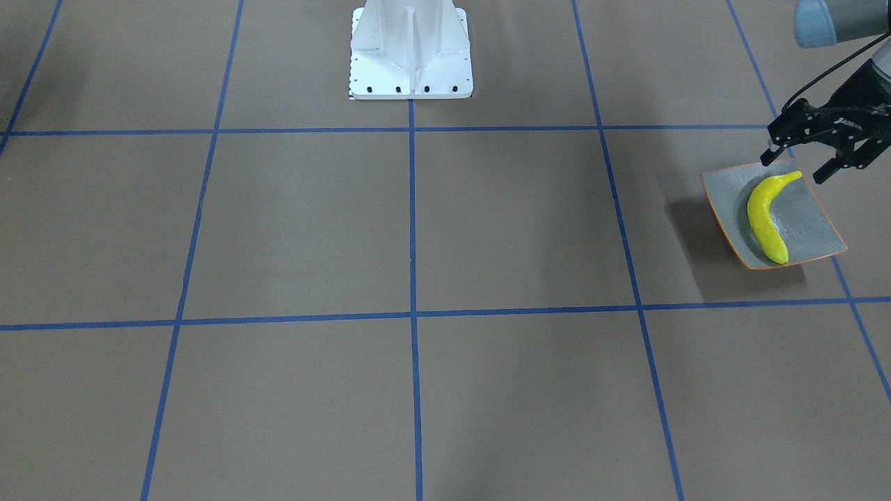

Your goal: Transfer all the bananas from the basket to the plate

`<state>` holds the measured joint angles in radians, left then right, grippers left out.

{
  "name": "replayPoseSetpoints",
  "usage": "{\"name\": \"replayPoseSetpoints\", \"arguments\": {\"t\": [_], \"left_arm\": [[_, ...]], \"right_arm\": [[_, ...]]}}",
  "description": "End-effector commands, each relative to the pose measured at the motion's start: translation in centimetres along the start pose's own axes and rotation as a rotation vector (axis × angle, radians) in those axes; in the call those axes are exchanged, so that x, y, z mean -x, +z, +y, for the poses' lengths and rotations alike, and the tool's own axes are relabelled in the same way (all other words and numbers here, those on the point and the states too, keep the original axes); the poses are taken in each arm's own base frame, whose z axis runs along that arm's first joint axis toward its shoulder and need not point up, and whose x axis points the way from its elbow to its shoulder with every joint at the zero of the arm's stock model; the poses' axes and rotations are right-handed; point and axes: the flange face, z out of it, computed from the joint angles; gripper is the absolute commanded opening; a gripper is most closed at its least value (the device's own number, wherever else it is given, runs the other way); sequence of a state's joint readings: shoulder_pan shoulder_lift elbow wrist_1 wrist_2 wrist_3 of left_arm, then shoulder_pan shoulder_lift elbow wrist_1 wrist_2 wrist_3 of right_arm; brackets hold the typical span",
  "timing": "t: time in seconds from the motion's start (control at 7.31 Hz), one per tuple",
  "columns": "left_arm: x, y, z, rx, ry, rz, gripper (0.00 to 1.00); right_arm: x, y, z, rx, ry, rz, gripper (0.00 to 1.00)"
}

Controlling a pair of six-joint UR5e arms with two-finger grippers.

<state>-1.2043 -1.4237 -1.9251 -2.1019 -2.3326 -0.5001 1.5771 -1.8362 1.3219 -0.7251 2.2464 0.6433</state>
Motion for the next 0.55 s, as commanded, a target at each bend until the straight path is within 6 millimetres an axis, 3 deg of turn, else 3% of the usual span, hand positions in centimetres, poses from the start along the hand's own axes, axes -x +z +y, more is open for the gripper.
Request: {"name": "replayPoseSetpoints", "arguments": {"t": [0.0, 0.14, 0.41], "left_arm": [[0.06, -0.04, -0.01, -0.001, -0.001, -0.002, 1.0], [0.06, -0.05, -0.01, -0.001, -0.001, -0.002, 1.0], [0.04, -0.04, 0.0, -0.001, -0.003, 0.0, 1.0]], "right_arm": [[-0.5, 0.1, 0.23, -0.006, -0.037, 0.019, 0.11], [-0.52, 0.04, 0.13, -0.015, -0.047, 0.028, 0.0], [0.13, -0.53, -0.38, -0.038, -0.074, 0.026, 0.0]]}}
